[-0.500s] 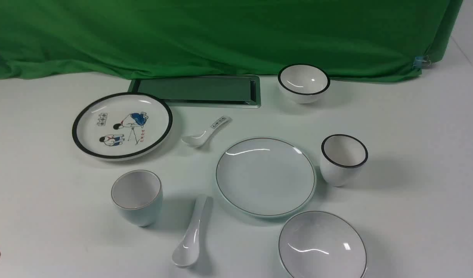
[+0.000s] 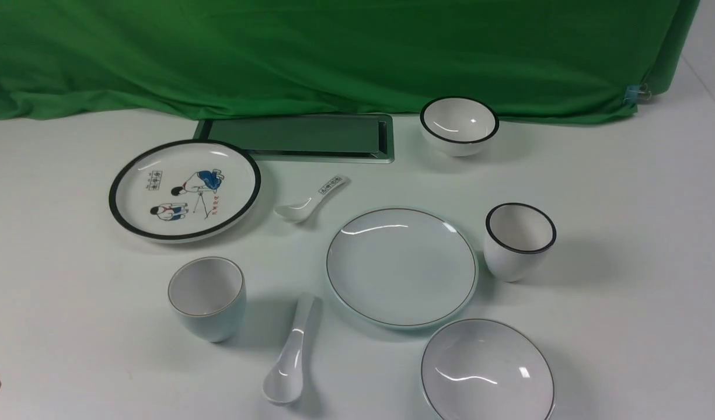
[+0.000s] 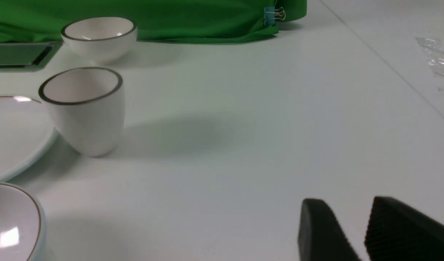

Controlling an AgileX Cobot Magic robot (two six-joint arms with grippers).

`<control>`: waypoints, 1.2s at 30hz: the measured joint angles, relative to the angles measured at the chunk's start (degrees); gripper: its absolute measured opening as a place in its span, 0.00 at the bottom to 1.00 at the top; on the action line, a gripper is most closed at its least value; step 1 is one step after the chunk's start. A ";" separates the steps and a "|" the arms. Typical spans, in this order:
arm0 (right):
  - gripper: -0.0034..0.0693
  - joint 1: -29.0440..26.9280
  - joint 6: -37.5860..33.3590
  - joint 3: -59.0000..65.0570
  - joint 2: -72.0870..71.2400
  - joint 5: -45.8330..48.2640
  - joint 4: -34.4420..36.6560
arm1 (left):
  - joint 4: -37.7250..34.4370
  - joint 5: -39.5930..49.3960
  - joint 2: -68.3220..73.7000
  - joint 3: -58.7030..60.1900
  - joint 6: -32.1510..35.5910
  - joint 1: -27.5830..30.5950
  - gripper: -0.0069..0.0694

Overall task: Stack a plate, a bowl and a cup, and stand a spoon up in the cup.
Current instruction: Use the right arm to grab a blue rice bowl

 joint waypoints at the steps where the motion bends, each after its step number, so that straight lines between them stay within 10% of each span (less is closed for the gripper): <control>1: 0.38 0.00 0.00 0.00 0.00 0.00 0.00 | 0.00 0.00 0.00 0.00 0.00 0.00 0.05; 29: 0.38 0.00 -1.32 0.00 0.00 0.00 0.05 | 0.00 0.00 0.00 0.00 0.00 0.00 0.05; 36: 0.38 0.00 18.65 0.00 0.00 0.00 4.35 | -4.79 -4.23 0.00 0.00 -3.52 0.00 0.05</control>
